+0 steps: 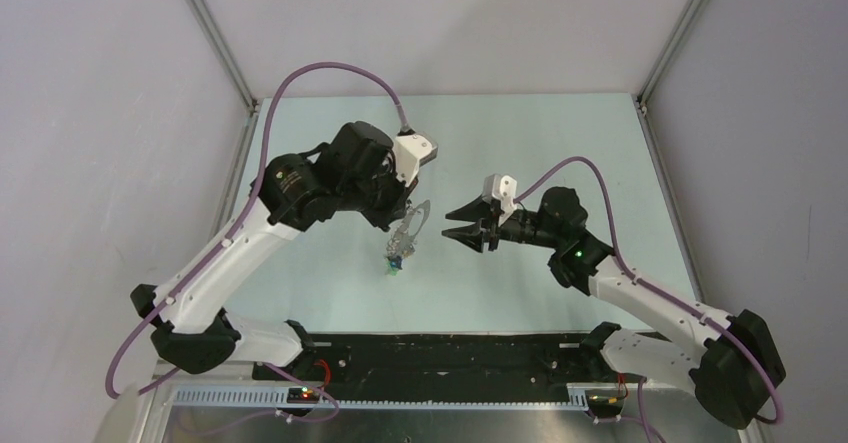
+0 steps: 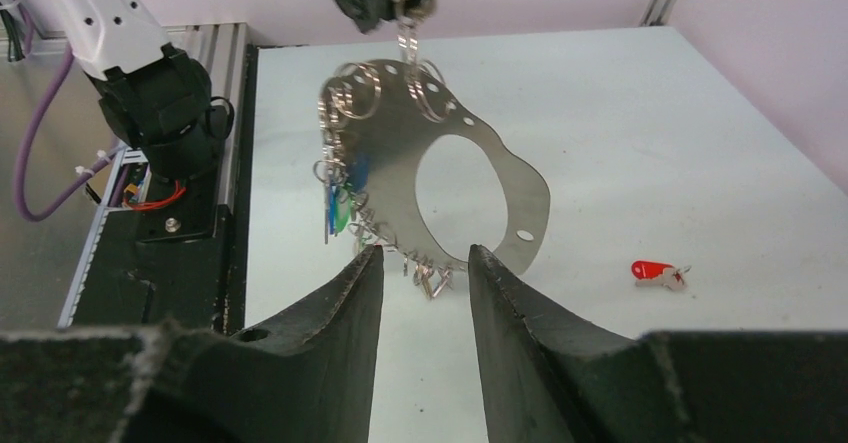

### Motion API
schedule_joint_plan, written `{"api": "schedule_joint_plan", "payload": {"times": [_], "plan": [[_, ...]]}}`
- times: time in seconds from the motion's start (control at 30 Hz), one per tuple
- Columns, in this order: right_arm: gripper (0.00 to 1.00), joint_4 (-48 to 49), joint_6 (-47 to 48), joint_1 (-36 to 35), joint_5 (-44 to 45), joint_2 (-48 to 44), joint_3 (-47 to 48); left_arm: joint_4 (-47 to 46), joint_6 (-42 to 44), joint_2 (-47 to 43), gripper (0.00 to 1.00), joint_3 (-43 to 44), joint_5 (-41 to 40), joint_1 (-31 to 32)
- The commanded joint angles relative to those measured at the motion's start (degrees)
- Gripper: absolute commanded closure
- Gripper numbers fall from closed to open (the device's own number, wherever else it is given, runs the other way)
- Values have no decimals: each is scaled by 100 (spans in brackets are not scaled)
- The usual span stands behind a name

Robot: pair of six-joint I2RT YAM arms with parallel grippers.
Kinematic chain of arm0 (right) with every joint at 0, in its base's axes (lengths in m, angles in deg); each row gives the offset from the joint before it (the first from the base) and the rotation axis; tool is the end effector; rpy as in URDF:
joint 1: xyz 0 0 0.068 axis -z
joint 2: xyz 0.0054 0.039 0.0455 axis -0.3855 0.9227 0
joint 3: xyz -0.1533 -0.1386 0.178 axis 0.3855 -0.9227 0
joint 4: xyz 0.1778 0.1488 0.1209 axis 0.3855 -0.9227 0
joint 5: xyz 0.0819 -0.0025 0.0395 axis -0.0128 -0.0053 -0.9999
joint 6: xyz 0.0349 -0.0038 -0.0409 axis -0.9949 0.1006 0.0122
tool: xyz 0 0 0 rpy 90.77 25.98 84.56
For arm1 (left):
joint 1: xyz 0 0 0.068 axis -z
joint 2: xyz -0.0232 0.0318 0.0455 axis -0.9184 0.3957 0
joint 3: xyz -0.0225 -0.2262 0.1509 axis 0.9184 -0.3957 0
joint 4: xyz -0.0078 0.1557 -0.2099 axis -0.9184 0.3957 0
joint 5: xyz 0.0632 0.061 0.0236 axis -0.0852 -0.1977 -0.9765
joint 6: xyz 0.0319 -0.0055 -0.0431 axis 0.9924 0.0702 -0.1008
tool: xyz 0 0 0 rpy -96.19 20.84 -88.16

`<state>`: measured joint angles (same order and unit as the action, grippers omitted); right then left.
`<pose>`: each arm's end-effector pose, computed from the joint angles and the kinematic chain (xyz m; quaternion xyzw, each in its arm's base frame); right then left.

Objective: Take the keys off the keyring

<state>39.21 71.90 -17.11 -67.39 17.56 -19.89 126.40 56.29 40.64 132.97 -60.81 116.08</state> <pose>0.1693 0.1701 0.3051 -0.4828 0.5101 0.4114 0.5808 0.1513 -0.1778 0.4379 0.3790 0.8479 -0.1692 0.3298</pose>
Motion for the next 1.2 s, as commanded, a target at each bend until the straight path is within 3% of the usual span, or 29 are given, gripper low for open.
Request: {"api": "schedule_joint_plan", "payload": {"times": [0.0,0.13,0.3,0.47,0.63,0.97,1.17], "plan": [[59,779,-138,-32,134,210,-3,29,-405,-31,100,438,821,12],[63,1305,-237,-35,95,547,-4,23,-500,75,100,486,1478,-37],[75,2150,-410,-28,-23,1042,4,15,-548,200,100,570,2103,-84],[77,2940,-834,-16,-340,1407,4,-40,-563,229,100,599,2391,-170],[76,2561,-778,101,-403,1133,5,-153,-516,257,100,499,2628,-252],[73,719,10,295,-158,-157,4,-326,-409,372,100,387,2665,-482],[63,153,270,223,-434,-759,-20,-411,-405,467,100,399,2763,-516]]}}
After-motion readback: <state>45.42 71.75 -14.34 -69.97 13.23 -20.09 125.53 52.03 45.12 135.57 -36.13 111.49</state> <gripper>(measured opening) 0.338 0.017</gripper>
